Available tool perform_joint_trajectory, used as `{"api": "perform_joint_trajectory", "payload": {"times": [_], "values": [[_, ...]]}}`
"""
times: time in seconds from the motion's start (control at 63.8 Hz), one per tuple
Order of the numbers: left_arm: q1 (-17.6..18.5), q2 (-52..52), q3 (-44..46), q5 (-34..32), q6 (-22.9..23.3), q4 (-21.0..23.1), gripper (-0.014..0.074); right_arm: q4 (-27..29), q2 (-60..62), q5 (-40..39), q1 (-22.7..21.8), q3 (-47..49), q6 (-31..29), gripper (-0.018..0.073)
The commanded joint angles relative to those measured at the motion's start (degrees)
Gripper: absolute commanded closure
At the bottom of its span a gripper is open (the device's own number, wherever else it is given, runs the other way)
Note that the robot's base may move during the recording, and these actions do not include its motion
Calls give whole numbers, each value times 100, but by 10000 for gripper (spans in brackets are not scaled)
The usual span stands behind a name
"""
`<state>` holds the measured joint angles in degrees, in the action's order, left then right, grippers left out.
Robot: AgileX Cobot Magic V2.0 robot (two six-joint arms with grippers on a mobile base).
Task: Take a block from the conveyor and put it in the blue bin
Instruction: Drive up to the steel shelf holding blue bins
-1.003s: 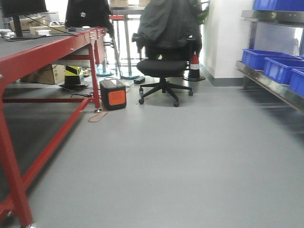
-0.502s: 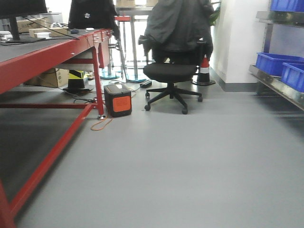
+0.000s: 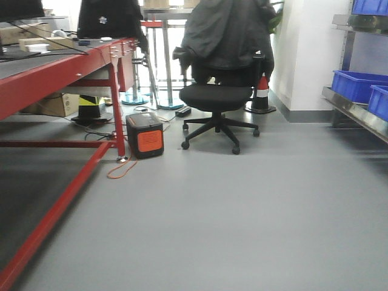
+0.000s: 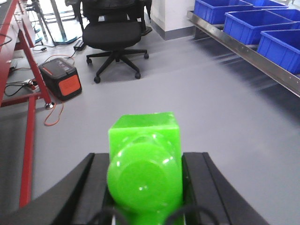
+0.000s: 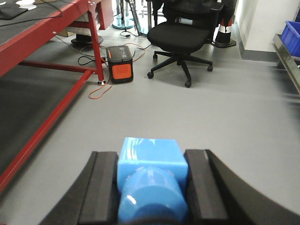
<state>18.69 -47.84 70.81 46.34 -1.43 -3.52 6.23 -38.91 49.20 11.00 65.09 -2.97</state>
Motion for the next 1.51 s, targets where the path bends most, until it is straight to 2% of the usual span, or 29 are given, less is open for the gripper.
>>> {"api": "perform_joint_trajectory", "payload": {"times": [0.0,1.489], "values": [[34,20,10,-117,49,16,707,-28,25,-78,1,51,-10,711],[34,20,10,-243,49,16,707,-28,25,-78,1,51,-10,711]]}}
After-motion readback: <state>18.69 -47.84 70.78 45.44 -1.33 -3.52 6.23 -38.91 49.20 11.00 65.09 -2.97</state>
